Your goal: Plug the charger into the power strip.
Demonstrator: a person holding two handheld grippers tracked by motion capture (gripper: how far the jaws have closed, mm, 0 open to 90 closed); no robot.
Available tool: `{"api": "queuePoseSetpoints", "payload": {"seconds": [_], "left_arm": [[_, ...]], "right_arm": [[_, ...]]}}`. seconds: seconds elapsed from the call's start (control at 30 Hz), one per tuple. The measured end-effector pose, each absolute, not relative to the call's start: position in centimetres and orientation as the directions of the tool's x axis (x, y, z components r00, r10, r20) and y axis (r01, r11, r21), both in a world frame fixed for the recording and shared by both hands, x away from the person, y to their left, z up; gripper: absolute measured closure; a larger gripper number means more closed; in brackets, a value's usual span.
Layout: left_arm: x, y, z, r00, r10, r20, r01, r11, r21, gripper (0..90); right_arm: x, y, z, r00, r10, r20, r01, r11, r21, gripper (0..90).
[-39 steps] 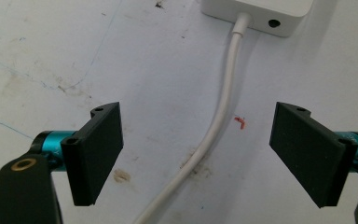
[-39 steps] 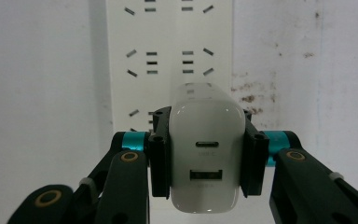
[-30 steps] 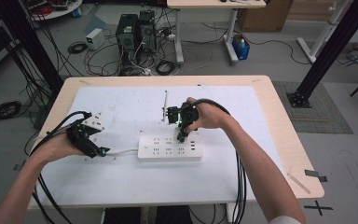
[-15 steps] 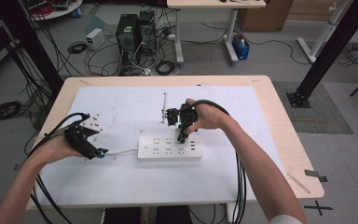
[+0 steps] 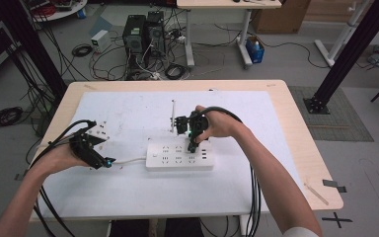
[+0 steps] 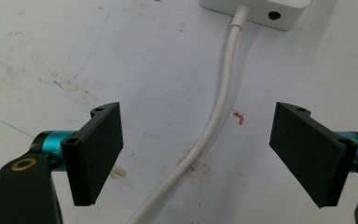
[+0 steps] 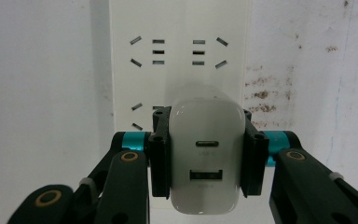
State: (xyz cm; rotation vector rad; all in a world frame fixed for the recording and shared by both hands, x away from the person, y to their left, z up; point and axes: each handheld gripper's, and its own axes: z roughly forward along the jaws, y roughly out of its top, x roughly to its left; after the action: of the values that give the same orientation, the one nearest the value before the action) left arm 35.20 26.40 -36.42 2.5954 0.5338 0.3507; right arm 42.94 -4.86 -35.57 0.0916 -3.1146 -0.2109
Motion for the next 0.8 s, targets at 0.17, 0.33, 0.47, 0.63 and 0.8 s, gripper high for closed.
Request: {"api": "queuePoseSetpoints", "payload": {"seconds": [0.17, 0.33, 0.47, 0.63, 0.8], "left_arm": [[35.1, 26.5, -36.4, 0.890, 0.430, 0.150, 0.310, -0.814, 0.491, 17.4], [35.0, 26.7, -36.3, 0.890, 0.430, 0.152, 0.308, -0.813, 0.494, 17.4], [35.0, 26.6, -36.3, 0.890, 0.430, 0.154, 0.309, -0.816, 0.489, 17.4], [34.8, 26.3, -36.6, 0.892, 0.428, 0.149, 0.309, -0.814, 0.492, 17.4], [34.8, 26.4, -36.6, 0.892, 0.426, 0.150, 0.311, -0.820, 0.480, 17.4]], "right_arm": [[42.5, -4.7, -35.7, -0.998, -0.066, -0.001, -0.066, 0.989, 0.134, 62.4], [42.5, -5.2, -36.4, -0.999, -0.050, -0.006, -0.050, 0.986, 0.158, 62.4], [42.4, -5.4, -36.5, -0.999, -0.042, -0.006, -0.043, 0.984, 0.172, 62.4], [42.4, -5.3, -36.5, -0.999, -0.045, -0.009, -0.046, 0.983, 0.175, 62.5], [43.2, -5.7, -36.7, -0.999, -0.026, 0.038, -0.018, 0.978, 0.208, 62.5]]}}
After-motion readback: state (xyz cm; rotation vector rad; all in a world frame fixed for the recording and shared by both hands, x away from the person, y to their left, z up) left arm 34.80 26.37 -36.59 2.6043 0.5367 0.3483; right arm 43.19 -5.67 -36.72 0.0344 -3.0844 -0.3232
